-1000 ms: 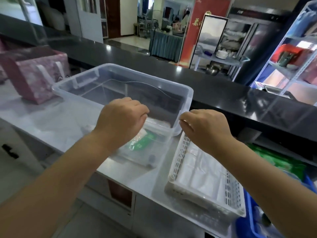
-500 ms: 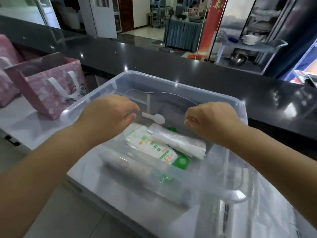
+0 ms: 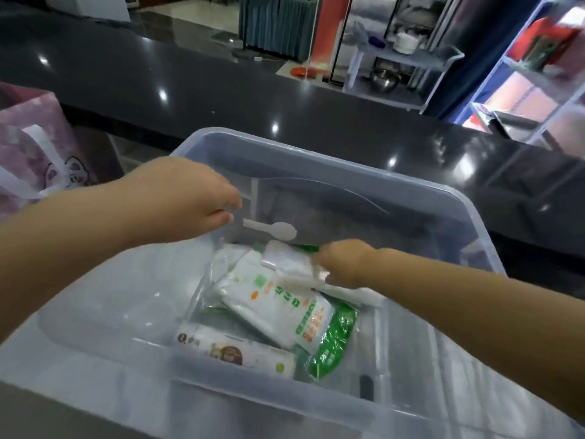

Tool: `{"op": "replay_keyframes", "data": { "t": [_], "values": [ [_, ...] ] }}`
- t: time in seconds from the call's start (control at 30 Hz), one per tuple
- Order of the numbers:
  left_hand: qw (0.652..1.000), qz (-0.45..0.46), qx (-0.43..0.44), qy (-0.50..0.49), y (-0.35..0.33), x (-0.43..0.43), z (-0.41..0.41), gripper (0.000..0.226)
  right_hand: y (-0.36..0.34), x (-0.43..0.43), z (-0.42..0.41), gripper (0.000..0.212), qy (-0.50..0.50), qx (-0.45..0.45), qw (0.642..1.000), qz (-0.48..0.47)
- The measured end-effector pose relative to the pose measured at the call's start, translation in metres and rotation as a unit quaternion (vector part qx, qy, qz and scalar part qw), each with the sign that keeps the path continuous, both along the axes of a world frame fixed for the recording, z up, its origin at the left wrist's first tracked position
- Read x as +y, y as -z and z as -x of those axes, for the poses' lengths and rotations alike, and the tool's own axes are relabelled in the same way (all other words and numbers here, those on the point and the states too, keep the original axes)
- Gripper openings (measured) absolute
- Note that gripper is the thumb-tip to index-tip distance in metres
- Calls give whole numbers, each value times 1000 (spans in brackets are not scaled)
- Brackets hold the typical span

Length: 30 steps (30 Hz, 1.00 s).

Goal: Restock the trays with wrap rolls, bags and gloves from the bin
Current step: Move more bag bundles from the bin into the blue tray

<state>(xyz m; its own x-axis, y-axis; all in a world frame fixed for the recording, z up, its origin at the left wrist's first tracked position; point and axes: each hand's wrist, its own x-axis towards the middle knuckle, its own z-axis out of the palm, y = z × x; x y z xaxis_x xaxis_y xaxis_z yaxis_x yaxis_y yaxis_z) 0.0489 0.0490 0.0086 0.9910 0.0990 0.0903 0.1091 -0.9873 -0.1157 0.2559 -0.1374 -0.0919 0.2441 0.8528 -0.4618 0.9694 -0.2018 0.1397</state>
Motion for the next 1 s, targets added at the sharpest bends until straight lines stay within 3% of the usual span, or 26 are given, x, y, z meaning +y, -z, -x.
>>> {"op": "replay_keyframes", "data": {
  "t": [0.17, 0.37, 0.53, 0.67, 0.73, 0.87, 0.93, 1.0],
  "values": [
    [999, -5, 9, 41, 10, 16, -14, 46, 48, -2, 7, 57, 26, -48, 997, -53],
    [991, 70, 103, 48, 25, 7, -16, 26, 46, -4, -11, 45, 73, -3, 988, -138],
    [993, 64, 95, 31, 29, 7, -18, 25, 47, 1, -6, 29, 108, -64, 981, -146],
    [991, 95, 89, -14, 30, 10, -21, 22, 10, 14, -13, 19, 165, -1, 968, -189],
    [986, 143, 71, -53, 30, 9, -24, 22, -21, 20, -14, 13, 256, 148, 927, -230],
    [950, 284, -28, -126, 21, 10, -32, 52, -74, 19, 1, 15, 352, 479, 754, -279],
    [899, 413, -70, -131, 10, 9, -37, 56, -86, 19, 13, 18, 336, 587, 678, -287],
    [832, 533, -99, -118, -2, 5, -42, 42, -92, 23, 22, 22, 312, 624, 655, -290]
  ]
}}
